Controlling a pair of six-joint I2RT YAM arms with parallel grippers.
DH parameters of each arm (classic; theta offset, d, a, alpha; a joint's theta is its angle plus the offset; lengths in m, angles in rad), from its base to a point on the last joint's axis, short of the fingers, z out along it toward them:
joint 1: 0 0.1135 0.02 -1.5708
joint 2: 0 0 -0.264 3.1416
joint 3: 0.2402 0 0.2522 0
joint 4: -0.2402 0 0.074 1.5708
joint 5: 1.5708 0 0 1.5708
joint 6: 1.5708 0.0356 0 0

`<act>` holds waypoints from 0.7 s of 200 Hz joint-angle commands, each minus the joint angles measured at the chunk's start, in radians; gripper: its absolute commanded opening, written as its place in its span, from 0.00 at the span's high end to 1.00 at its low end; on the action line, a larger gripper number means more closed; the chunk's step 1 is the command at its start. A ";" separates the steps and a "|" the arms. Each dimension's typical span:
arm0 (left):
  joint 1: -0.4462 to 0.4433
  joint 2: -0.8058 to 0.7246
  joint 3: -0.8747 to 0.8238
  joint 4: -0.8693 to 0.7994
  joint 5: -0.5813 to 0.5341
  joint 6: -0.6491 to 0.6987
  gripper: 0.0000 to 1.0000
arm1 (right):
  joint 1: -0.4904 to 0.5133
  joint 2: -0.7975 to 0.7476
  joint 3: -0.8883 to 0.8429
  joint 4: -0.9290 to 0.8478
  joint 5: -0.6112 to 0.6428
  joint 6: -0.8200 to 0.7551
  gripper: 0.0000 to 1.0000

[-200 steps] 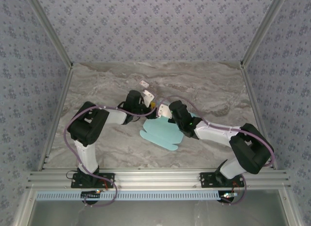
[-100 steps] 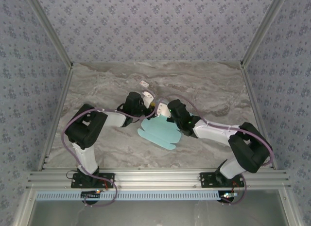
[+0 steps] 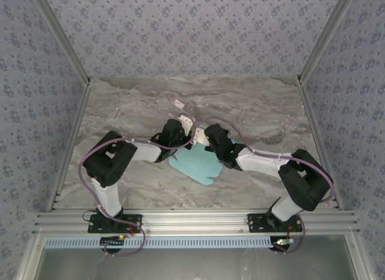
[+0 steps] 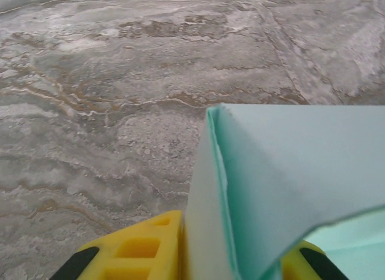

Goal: Fold the paper box

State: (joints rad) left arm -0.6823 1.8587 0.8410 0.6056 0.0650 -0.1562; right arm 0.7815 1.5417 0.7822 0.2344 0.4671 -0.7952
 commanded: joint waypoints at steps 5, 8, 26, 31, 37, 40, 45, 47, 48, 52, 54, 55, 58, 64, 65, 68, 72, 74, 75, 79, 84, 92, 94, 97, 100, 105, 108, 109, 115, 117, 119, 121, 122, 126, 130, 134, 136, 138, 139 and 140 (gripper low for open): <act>0.028 0.021 0.019 -0.016 -0.312 -0.066 0.85 | 0.035 -0.006 0.015 -0.049 -0.028 0.046 1.00; 0.023 0.023 0.022 -0.020 -0.327 -0.069 0.86 | 0.036 -0.006 0.015 -0.048 -0.028 0.050 1.00; 0.013 0.035 0.034 -0.044 -0.401 -0.090 0.89 | 0.039 -0.006 0.014 -0.052 -0.035 0.063 1.00; 0.009 0.037 0.037 -0.052 -0.423 -0.098 0.90 | 0.039 -0.006 0.015 -0.053 -0.038 0.067 1.00; 0.008 0.041 0.043 -0.065 -0.447 -0.107 0.91 | 0.041 -0.007 0.015 -0.054 -0.040 0.071 1.00; 0.007 0.043 0.046 -0.074 -0.459 -0.113 0.92 | 0.040 -0.007 0.014 -0.055 -0.041 0.072 1.00; 0.005 0.045 0.053 -0.090 -0.483 -0.124 0.92 | 0.041 -0.007 0.014 -0.058 -0.044 0.075 1.00; 0.004 0.046 0.055 -0.096 -0.491 -0.128 0.93 | 0.042 -0.008 0.014 -0.059 -0.045 0.077 1.00; 0.003 0.046 0.056 -0.098 -0.493 -0.129 0.93 | 0.042 -0.007 0.014 -0.059 -0.046 0.077 1.00; 0.003 0.048 0.059 -0.102 -0.502 -0.134 0.93 | 0.042 -0.006 0.015 -0.060 -0.048 0.078 1.00; 0.003 0.049 0.059 -0.104 -0.507 -0.136 0.93 | 0.043 -0.007 0.014 -0.061 -0.048 0.080 1.00; 0.003 0.049 0.060 -0.106 -0.509 -0.136 0.93 | 0.044 -0.007 0.014 -0.060 -0.049 0.080 1.00; 0.002 0.049 0.062 -0.110 -0.516 -0.140 0.94 | 0.045 -0.006 0.014 -0.061 -0.050 0.082 1.00; 0.002 0.052 0.066 -0.120 -0.532 -0.147 0.95 | 0.044 -0.007 0.014 -0.063 -0.051 0.084 1.00; 0.002 0.052 0.067 -0.121 -0.535 -0.149 0.95 | 0.045 -0.007 0.014 -0.063 -0.051 0.084 1.00; 0.001 0.053 0.071 -0.127 -0.542 -0.152 0.95 | 0.044 -0.008 0.014 -0.063 -0.051 0.085 1.00; 0.001 0.055 0.073 -0.132 -0.552 -0.155 0.96 | 0.045 -0.007 0.015 -0.065 -0.053 0.088 1.00; 0.001 0.056 0.075 -0.136 -0.556 -0.155 0.96 | 0.046 -0.008 0.015 -0.065 -0.054 0.088 1.00; 0.000 0.056 0.077 -0.138 -0.560 -0.156 0.96 | 0.047 -0.008 0.015 -0.066 -0.054 0.089 1.00; 0.001 0.059 0.080 -0.143 -0.570 -0.158 0.96 | 0.046 -0.008 0.016 -0.069 -0.055 0.091 1.00; 0.001 0.062 0.084 -0.150 -0.583 -0.161 0.97 | 0.047 -0.008 0.016 -0.072 -0.059 0.093 1.00; 0.000 0.066 0.087 -0.157 -0.601 -0.164 0.98 | 0.047 -0.011 0.014 -0.075 -0.064 0.097 1.00; 0.000 0.068 0.089 -0.160 -0.606 -0.165 0.99 | 0.047 -0.010 0.015 -0.076 -0.066 0.098 1.00; -0.001 0.069 0.092 -0.165 -0.612 -0.167 0.99 | 0.049 -0.011 0.014 -0.076 -0.068 0.099 1.00; -0.001 0.072 0.096 -0.169 -0.618 -0.169 0.99 | 0.050 -0.012 0.013 -0.076 -0.070 0.101 1.00; -0.001 0.073 0.098 -0.176 -0.627 -0.170 0.99 | 0.050 -0.012 0.014 -0.078 -0.073 0.102 1.00; -0.001 0.076 0.102 -0.179 -0.631 -0.171 0.99 | 0.050 -0.012 0.014 -0.078 -0.074 0.104 1.00; -0.001 0.077 0.102 -0.180 -0.633 -0.171 0.99 | 0.051 -0.012 0.014 -0.078 -0.074 0.104 1.00; -0.001 0.080 0.105 -0.181 -0.636 -0.170 1.00 | 0.051 -0.013 0.012 -0.078 -0.075 0.106 1.00; -0.002 0.079 0.105 -0.179 -0.635 -0.169 1.00 | 0.051 -0.014 0.013 -0.078 -0.075 0.106 1.00; -0.001 0.080 0.103 -0.175 -0.632 -0.168 1.00 | 0.050 -0.013 0.012 -0.078 -0.074 0.105 1.00; -0.001 0.080 0.103 -0.170 -0.629 -0.167 1.00 | 0.051 -0.012 0.012 -0.079 -0.074 0.106 1.00; -0.001 0.080 0.100 -0.168 -0.629 -0.166 1.00 | 0.050 -0.012 0.012 -0.079 -0.074 0.106 1.00; -0.001 0.079 0.097 -0.158 -0.619 -0.164 1.00 | 0.051 -0.012 0.012 -0.079 -0.072 0.106 1.00; -0.001 0.076 0.090 -0.144 -0.601 -0.160 0.99 | 0.050 -0.011 0.012 -0.079 -0.069 0.105 1.00; 0.000 0.073 0.083 -0.122 -0.579 -0.149 0.98 | 0.049 -0.010 0.013 -0.080 -0.064 0.106 1.00; 0.000 0.071 0.080 -0.110 -0.570 -0.143 0.98 | 0.049 -0.009 0.014 -0.081 -0.061 0.106 1.00; -0.001 0.070 0.076 -0.102 -0.563 -0.139 0.97 | 0.048 -0.008 0.014 -0.081 -0.057 0.106 1.00; -0.002 0.069 0.074 -0.099 -0.557 -0.139 0.97 | 0.047 -0.008 0.014 -0.081 -0.056 0.106 1.00; -0.002 0.068 0.073 -0.097 -0.554 -0.139 0.97 | 0.047 -0.008 0.014 -0.081 -0.055 0.106 1.00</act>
State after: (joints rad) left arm -0.7658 1.8755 0.9081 0.5030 -0.1989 -0.2333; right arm 0.7815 1.5490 0.7902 0.2359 0.4679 -0.7441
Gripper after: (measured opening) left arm 0.107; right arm 0.070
